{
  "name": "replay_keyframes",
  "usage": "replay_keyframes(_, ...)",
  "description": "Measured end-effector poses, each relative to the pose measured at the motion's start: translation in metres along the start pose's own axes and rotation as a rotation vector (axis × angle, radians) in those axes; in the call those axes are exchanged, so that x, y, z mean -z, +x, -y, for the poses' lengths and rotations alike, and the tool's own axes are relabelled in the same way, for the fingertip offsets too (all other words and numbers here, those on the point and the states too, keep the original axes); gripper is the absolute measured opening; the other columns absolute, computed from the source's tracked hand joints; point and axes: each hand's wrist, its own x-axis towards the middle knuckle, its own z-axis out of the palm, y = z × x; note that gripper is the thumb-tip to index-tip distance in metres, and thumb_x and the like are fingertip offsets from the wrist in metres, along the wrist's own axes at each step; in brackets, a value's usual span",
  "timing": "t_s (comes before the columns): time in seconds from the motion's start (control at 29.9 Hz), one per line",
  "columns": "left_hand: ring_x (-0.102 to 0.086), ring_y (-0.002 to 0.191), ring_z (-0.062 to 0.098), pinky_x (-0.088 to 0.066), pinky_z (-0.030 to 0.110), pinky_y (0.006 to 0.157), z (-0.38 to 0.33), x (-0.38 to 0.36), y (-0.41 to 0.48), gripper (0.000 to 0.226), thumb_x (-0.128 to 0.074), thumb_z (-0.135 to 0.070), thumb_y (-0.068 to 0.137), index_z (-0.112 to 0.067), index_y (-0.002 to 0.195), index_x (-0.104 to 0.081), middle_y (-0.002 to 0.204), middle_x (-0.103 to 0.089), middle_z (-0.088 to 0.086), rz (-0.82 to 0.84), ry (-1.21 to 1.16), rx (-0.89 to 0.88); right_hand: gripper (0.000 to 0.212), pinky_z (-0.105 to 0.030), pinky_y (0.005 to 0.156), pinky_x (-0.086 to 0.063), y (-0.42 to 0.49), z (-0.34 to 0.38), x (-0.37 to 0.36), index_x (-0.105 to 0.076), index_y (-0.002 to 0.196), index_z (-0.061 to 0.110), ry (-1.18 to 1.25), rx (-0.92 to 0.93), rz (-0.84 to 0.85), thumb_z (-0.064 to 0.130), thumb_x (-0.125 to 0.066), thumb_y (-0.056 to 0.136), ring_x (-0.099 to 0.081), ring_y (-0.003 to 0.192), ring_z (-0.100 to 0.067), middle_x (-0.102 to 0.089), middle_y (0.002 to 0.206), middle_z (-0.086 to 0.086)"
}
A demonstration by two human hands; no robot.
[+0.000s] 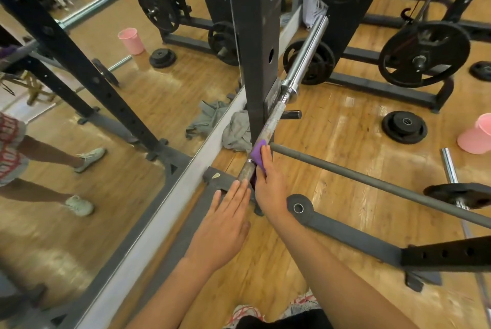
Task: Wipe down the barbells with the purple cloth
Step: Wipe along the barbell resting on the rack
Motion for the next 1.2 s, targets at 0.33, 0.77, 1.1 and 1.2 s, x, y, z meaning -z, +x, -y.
replay_keyframes(0.33, -0.001, 0.155, 0.014, -0.017, 0.042, 0.121, -0.002, -0.001, -0.001, 0.070, -0.045, -0.020, 0.094, -0.012, 0.160, -0.023, 0.169, -0.009, 0.001, -0.025, -0.076, 0.034, 0.056, -0.016, 0.102, -0.040, 0.009, 0.013, -0.002, -0.028, 0.159, 0.026, 0.002, -0.068, -0.036, 0.010, -0.043, 0.107, -0.044, 0.125, 0.002, -0.037, 0.142, 0.025)
replay_keyframes(0.77, -0.003, 0.155, 0.013, -0.021, 0.042, 0.120, 0.003, -0.008, 0.003, 0.073, -0.040, -0.009, 0.087, -0.012, 0.158, -0.024, 0.167, -0.014, 0.000, -0.111, -0.075, 0.013, 0.056, -0.033, 0.118, -0.035, 0.005, 0.010, -0.005, -0.029, 0.158, 0.022, -0.111, 0.000, 0.014, 0.007, -0.043, 0.107, -0.036, 0.147, -0.018, -0.032, 0.163, 0.004)
replay_keyframes(1.1, -0.017, 0.153, 0.014, -0.025, 0.042, 0.119, 0.002, -0.012, 0.003, 0.064, -0.038, -0.017, 0.092, -0.013, 0.156, -0.032, 0.166, -0.021, 0.000, -0.140, -0.012, 0.029, 0.051, -0.039, 0.103, -0.047, 0.017, 0.017, 0.055, -0.040, 0.155, 0.020, -0.354, 0.170, 0.195, 0.007, -0.044, 0.106, -0.059, 0.124, -0.028, -0.059, 0.142, -0.009)
replay_keyframes(1.2, -0.029, 0.149, 0.016, -0.038, 0.046, 0.114, -0.002, -0.006, 0.001, 0.063, -0.048, -0.018, 0.090, -0.010, 0.152, -0.039, 0.161, -0.034, 0.003, -0.139, -0.014, 0.082, 0.052, -0.031, 0.117, -0.032, 0.042, 0.029, 0.059, -0.040, 0.155, 0.017, -0.495, 0.289, 0.299, 0.002, -0.042, 0.105, -0.042, 0.142, -0.021, -0.040, 0.159, -0.002)
